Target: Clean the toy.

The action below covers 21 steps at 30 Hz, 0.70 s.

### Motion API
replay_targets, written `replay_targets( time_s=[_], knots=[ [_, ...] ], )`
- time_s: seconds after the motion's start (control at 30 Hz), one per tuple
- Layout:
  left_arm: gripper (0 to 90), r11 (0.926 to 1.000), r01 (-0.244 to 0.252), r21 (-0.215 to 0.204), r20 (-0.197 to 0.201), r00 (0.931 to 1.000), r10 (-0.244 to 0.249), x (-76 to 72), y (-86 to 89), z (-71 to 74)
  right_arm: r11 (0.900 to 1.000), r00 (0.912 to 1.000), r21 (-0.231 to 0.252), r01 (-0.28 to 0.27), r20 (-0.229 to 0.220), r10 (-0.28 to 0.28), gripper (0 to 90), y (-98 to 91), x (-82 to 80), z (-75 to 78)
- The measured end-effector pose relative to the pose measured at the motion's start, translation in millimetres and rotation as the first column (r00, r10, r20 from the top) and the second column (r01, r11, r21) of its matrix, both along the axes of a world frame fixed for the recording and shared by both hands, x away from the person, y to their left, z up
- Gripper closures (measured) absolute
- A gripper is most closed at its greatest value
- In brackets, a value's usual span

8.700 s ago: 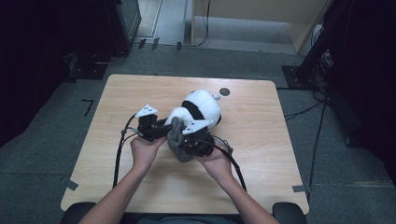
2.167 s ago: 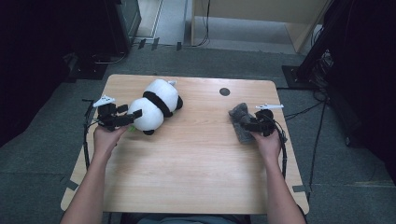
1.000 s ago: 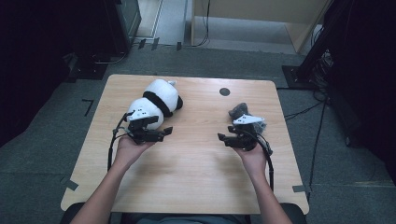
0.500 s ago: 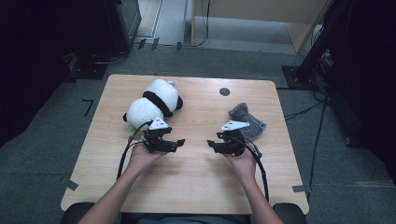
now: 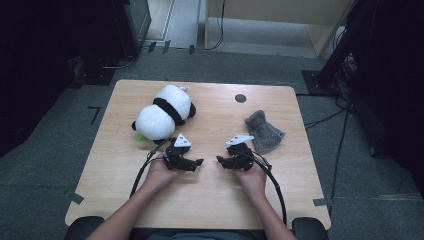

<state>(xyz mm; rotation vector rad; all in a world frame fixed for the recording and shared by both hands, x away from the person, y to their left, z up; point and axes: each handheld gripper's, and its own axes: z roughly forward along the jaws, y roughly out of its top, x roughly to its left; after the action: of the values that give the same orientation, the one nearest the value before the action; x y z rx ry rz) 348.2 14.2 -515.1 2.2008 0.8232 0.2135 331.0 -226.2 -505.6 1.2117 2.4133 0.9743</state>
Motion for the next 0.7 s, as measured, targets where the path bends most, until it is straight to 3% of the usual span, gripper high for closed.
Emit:
replay_targets(
  time_s=[0.17,0.33,0.47,0.7],
  knots=[
    [20.5,0.999,0.001,0.044,0.06,0.9982,-0.004,-3.5,-2.7,-2.6,1.0,0.9988,0.001,0.001,0.049,-0.001,41.7,3.1,-1.5,-7.9],
    [20.5,0.9981,-0.006,0.061,0.075,0.9972,0.001,-3.3,-1.9,-2.9,0.9989,0.9942,0.044,-0.015,0.107,0.01,28.7,1.4,-0.6,-16.7],
    [20.4,0.9979,-0.031,0.056,0.072,0.997,0.027,-1.2,1.3,-2.9,0.999,0.9943,0.042,-0.015,0.106,0.01,26.6,1.2,0.0,-16.8],
    [20.4,0.9973,-0.032,0.065,0.077,0.9967,0.027,-1.9,0.2,-2.9,0.999,0.9948,0.033,-0.032,0.097,0.028,20.5,2.0,0.7,-17.0]
  ],
)
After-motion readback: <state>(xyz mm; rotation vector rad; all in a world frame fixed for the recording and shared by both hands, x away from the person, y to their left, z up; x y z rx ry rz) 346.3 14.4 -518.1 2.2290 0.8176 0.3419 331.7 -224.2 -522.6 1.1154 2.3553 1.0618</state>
